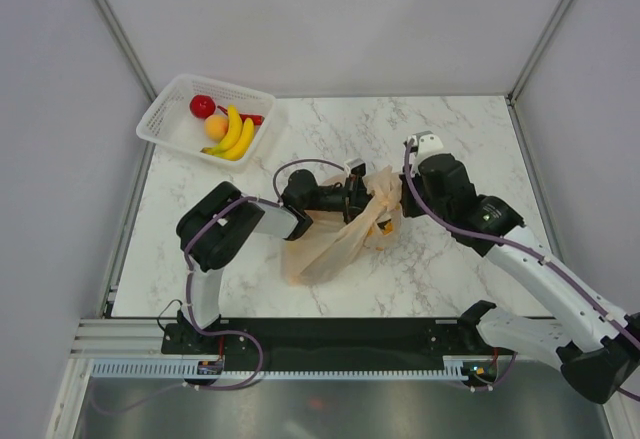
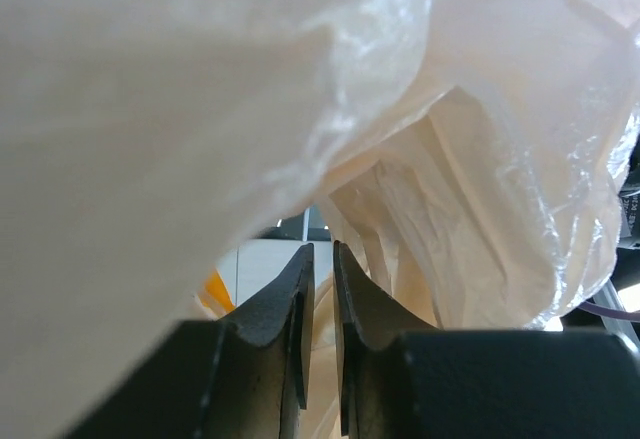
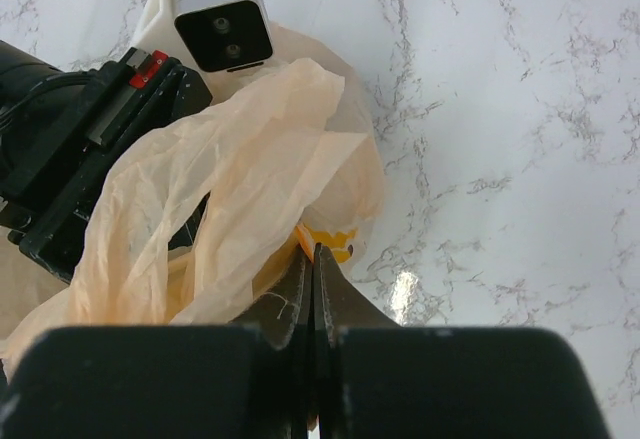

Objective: Place the fake fruits into the plastic bag and tie a complex knot
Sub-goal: Tie the plastic bag at the center of the board.

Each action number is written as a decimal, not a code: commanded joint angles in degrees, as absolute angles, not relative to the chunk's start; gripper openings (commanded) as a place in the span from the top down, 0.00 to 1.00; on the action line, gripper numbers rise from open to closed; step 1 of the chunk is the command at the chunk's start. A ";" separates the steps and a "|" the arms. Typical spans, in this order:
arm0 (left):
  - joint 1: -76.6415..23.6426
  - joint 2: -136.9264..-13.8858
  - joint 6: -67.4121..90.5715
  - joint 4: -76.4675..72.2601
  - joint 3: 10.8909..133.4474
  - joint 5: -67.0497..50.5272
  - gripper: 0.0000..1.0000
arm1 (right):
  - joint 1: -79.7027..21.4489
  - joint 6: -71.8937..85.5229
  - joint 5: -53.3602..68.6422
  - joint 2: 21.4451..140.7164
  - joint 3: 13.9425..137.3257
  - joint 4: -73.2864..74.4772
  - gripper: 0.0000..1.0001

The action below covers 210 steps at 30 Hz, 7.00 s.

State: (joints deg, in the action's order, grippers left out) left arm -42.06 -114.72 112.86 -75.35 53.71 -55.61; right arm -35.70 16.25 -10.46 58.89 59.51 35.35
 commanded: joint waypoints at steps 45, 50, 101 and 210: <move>-22.86 -96.86 109.95 -95.36 35.95 -61.00 0.86 | -49.39 14.50 -11.69 96.58 95.62 30.06 1.00; -22.06 -96.42 110.13 -95.36 36.38 -61.61 0.87 | -49.66 13.62 -10.90 99.58 97.82 30.15 1.00; -31.29 -108.54 113.38 -95.36 49.83 -58.89 0.86 | -43.68 14.68 -18.54 76.99 78.40 33.49 0.51; -32.87 -110.21 113.29 -95.36 51.50 -58.71 0.72 | -45.79 16.26 -17.76 74.88 75.76 42.36 1.00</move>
State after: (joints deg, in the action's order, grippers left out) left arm -32.60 -110.10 112.44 -75.26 49.56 -58.81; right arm -46.63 16.73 -18.55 76.53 76.31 43.20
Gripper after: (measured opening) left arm 0.263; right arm 0.010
